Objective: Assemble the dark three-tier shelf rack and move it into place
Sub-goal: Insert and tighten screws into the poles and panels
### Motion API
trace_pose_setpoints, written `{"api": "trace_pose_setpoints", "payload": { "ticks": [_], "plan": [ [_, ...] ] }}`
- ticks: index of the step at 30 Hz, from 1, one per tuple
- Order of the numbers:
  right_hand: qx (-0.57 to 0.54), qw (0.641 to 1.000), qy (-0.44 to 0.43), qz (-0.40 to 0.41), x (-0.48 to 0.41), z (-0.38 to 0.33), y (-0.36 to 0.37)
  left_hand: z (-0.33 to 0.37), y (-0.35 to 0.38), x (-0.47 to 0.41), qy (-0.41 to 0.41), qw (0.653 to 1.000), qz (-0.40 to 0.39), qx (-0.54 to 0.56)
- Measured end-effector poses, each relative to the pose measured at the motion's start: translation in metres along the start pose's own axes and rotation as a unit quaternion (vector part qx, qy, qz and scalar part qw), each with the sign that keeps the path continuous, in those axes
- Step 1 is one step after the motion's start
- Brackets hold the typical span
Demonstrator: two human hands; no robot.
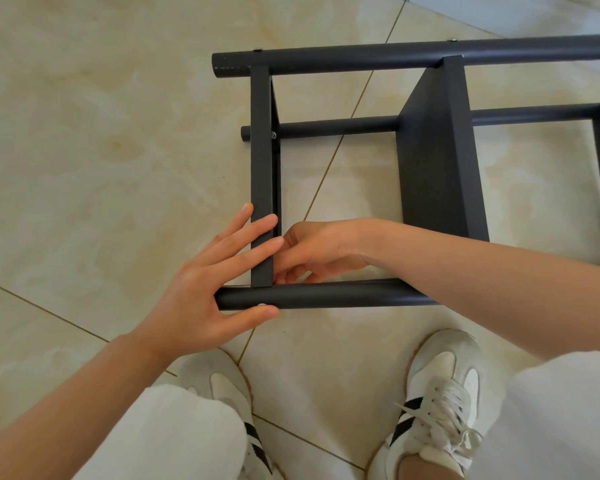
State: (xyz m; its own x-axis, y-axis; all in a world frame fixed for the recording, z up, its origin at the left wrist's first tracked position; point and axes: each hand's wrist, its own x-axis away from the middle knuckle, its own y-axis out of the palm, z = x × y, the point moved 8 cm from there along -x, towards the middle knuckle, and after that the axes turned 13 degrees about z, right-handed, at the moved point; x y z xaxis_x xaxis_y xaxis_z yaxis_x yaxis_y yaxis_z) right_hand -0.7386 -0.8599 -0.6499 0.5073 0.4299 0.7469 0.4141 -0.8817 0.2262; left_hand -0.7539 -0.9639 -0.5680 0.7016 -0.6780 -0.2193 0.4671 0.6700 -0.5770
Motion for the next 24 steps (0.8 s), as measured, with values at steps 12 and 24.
{"api": "trace_pose_setpoints", "payload": {
  "ticks": [12, 24],
  "plan": [
    [-0.024, 1.000, -0.009, -0.008, 0.0017, 0.0003, -0.0034, 0.0005, -0.0001, -0.0006, 0.005, 1.000, 0.002, -0.004],
    [-0.014, 1.000, 0.019, -0.004, -0.0018, 0.0050, -0.0003, 0.0011, -0.0003, -0.0004, 0.005, 1.000, 0.005, -0.001]
  ]
}}
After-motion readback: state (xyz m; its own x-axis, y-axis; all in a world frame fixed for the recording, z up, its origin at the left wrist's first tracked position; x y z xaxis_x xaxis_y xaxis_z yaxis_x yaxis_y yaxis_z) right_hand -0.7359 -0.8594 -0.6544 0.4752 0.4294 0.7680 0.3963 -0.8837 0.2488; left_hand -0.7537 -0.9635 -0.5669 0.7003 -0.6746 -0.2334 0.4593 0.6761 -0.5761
